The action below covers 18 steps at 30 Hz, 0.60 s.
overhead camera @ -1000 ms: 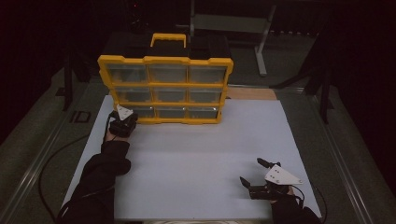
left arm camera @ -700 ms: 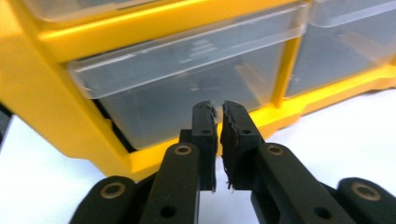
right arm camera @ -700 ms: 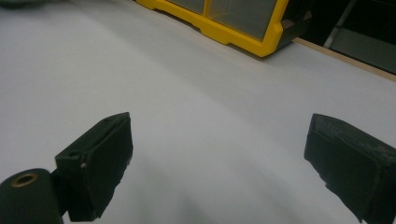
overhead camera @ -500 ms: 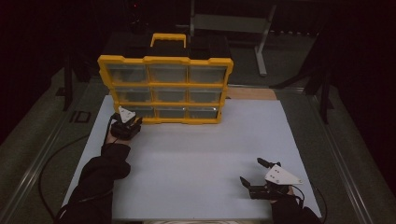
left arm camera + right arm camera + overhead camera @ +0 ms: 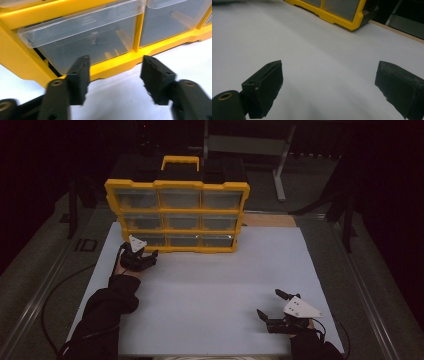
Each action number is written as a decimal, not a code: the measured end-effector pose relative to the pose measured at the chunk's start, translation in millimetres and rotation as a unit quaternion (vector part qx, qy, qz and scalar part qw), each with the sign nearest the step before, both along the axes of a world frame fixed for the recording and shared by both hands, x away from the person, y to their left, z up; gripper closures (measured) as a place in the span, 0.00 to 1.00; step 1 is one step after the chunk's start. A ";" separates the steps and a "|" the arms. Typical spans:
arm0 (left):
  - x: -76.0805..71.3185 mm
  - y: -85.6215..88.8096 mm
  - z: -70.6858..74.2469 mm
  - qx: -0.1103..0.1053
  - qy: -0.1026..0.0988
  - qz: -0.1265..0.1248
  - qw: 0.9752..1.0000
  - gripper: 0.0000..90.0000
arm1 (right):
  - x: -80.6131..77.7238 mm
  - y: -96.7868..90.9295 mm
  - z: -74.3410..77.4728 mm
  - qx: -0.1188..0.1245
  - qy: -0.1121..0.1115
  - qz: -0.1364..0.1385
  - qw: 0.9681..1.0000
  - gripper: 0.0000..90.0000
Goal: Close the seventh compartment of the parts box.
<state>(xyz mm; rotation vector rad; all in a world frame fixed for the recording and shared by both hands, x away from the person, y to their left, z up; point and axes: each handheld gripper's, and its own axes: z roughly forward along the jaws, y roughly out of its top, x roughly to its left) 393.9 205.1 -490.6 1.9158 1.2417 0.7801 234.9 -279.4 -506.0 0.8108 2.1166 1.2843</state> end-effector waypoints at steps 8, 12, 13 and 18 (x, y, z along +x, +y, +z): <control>-0.1 -4.9 -2.2 0.008 0.022 -0.012 1.000 0.20 | -0.3 0.2 0.0 -0.001 0.000 -0.001 1.000 0.09; 0.9 -5.6 -2.5 -0.003 0.038 -0.024 0.999 0.04 | -0.2 -0.4 0.0 0.000 0.000 -0.001 1.000 0.09; 0.8 -5.8 -2.3 -0.005 0.039 -0.025 0.999 0.01 | -0.1 -0.4 -0.2 -0.001 0.000 -0.001 1.000 0.09; 0.5 -6.8 -0.1 -0.015 0.043 -0.034 0.998 0.00 | -0.2 -1.1 -0.2 0.000 0.000 -0.001 1.000 0.09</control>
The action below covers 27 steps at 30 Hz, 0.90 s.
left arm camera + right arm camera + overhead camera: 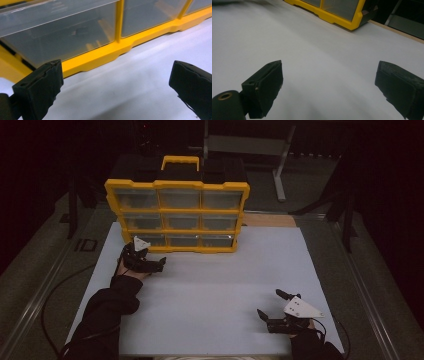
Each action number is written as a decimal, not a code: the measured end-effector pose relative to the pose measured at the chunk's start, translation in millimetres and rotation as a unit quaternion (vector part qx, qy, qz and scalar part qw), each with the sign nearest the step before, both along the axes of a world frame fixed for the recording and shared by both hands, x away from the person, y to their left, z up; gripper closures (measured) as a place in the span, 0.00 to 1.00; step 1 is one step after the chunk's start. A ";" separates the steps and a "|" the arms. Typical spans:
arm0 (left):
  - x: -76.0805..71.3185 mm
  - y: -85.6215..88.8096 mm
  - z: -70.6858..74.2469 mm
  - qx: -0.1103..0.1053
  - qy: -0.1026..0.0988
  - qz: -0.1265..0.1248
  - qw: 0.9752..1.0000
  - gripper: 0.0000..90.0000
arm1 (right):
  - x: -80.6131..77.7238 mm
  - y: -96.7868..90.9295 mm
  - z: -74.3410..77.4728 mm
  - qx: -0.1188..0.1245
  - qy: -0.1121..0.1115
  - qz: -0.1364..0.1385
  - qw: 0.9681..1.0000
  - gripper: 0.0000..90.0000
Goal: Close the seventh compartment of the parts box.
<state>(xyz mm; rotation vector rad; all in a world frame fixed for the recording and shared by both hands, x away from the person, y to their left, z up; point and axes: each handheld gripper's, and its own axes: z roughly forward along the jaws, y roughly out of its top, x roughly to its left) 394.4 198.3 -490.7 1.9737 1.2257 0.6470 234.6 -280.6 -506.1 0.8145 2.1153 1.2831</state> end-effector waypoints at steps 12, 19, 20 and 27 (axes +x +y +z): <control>-1.8 -2.5 5.9 -0.010 -0.009 -0.036 0.999 0.00 | 0.5 -1.9 -1.1 0.003 0.001 -0.001 1.000 0.09; -2.2 -3.5 10.4 -0.019 -0.007 -0.059 0.998 0.00 | 0.1 -2.3 -1.1 0.004 0.002 -0.003 1.000 0.09; -2.5 -3.8 11.3 -0.022 -0.007 -0.065 0.998 0.00 | 0.3 -2.2 -1.2 0.003 0.001 -0.002 1.000 0.09; -6.0 -7.9 16.8 -0.018 -0.012 -0.079 0.997 0.00 | -0.4 -0.4 -0.1 0.000 0.000 -0.001 1.000 0.09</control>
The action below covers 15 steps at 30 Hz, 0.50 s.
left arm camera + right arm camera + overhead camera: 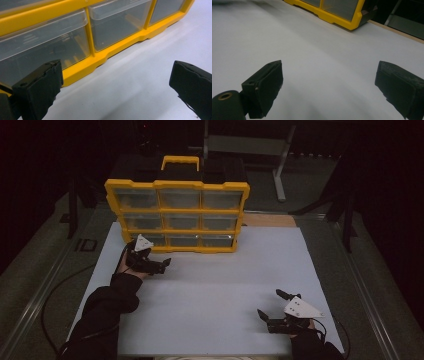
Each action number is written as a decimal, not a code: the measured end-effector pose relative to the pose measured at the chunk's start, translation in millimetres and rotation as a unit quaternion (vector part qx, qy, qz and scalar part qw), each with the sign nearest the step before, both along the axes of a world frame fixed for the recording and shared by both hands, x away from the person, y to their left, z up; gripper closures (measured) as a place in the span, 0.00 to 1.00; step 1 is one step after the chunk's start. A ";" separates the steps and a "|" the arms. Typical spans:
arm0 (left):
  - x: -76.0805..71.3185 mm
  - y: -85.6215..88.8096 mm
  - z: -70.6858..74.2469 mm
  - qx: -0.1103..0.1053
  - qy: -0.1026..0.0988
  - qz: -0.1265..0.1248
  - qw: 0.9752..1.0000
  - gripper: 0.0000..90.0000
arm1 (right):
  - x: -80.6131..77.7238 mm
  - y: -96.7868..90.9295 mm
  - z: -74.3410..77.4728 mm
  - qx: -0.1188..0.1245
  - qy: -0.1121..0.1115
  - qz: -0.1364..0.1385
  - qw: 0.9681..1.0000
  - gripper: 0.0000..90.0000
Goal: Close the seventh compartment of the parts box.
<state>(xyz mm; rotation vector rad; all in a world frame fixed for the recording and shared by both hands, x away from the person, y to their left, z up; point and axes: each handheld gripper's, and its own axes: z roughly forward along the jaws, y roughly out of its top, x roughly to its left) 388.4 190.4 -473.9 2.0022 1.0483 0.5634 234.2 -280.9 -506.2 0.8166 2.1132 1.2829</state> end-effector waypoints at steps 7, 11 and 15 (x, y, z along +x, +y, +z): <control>-3.5 -1.7 5.4 -0.015 0.000 -0.009 1.000 0.00 | -0.2 0.6 0.4 -0.001 -0.001 0.001 1.000 0.09; -7.1 -1.1 8.4 -0.026 -0.003 -0.020 0.999 0.00 | -0.2 2.0 0.7 -0.002 -0.001 0.003 1.000 0.09; -11.3 -2.4 10.6 -0.026 0.000 -0.031 0.999 0.00 | 0.0 2.5 1.5 -0.003 -0.005 0.004 1.000 0.09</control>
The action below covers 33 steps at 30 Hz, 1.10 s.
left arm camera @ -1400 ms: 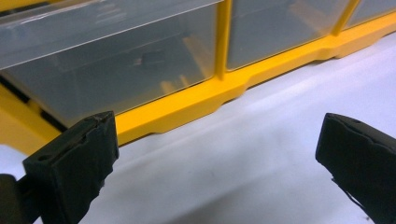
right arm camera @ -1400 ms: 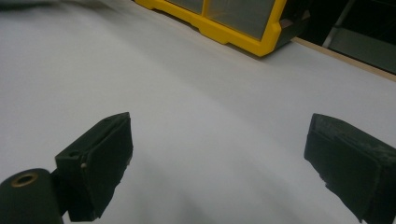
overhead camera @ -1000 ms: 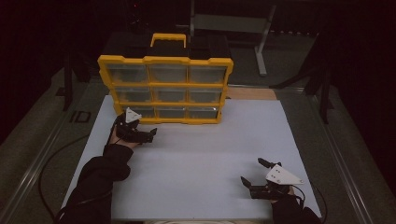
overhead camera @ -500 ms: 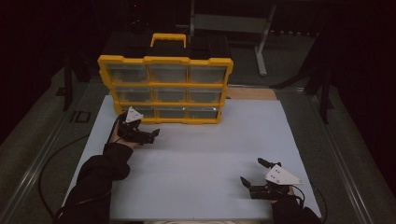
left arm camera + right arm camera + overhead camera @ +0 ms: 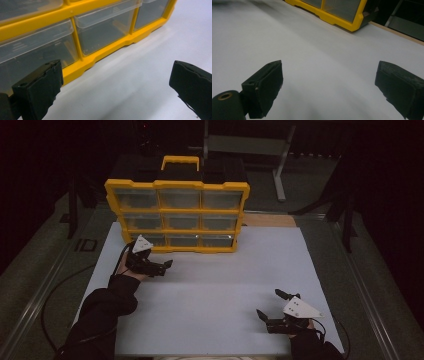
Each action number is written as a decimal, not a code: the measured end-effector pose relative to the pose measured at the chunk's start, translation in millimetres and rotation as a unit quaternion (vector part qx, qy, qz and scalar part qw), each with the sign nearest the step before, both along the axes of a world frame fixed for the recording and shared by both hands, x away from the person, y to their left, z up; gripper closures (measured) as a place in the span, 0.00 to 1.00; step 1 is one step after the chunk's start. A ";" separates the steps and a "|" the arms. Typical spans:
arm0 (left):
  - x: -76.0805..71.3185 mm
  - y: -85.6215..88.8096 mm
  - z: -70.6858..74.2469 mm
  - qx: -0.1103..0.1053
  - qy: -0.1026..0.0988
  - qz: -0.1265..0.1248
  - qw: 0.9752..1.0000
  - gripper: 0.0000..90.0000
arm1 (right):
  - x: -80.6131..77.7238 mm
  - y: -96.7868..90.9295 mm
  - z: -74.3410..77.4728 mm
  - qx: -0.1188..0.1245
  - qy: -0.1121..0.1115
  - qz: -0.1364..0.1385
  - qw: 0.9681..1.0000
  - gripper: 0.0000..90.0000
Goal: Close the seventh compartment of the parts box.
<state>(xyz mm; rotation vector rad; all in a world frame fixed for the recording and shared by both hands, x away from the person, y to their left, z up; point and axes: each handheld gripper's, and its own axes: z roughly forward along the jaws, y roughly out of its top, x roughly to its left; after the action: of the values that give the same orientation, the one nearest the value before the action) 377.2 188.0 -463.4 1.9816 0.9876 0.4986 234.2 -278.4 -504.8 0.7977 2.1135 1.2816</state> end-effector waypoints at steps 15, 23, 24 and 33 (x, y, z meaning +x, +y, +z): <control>-17.2 -2.4 10.3 0.006 -0.012 -0.015 1.000 0.00 | 0.2 1.0 -0.3 0.001 0.002 0.001 1.000 0.09; -33.3 -3.8 12.7 -0.002 -0.025 -0.029 0.999 0.00 | 0.1 1.4 0.0 0.002 0.002 0.002 1.000 0.09; -35.1 -3.3 12.8 0.000 -0.028 -0.030 0.999 0.00 | 0.1 1.4 0.0 0.002 0.001 0.001 1.000 0.09; -46.2 5.5 7.9 -0.003 -0.025 -0.027 0.999 0.00 | -0.3 1.7 0.5 0.000 0.001 0.002 1.000 0.09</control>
<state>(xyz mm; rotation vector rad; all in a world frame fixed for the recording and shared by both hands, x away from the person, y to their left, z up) 330.9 193.5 -455.5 1.9748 0.9019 0.5121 233.9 -276.7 -504.3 0.7945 2.1189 1.2829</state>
